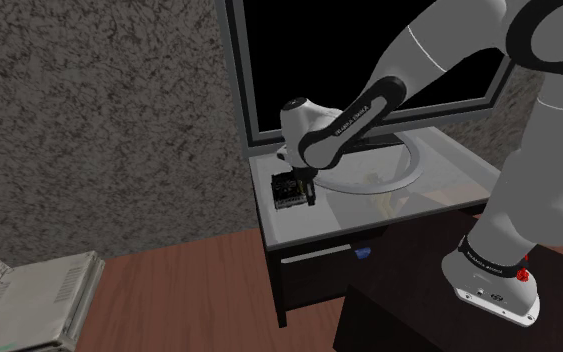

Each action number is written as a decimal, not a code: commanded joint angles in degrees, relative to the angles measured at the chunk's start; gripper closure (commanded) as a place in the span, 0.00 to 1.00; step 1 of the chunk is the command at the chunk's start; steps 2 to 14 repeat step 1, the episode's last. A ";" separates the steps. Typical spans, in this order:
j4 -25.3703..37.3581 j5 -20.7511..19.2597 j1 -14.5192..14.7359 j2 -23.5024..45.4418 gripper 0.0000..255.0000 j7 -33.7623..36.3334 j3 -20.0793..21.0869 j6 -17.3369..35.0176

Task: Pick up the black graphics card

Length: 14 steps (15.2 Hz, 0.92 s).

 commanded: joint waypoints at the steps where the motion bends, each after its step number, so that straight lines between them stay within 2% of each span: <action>1: 0.13 0.04 -0.03 -0.22 1.00 -0.07 -0.01 -0.32; 14: 0.13 0.04 -0.03 -0.22 1.00 -0.07 -0.01 -0.32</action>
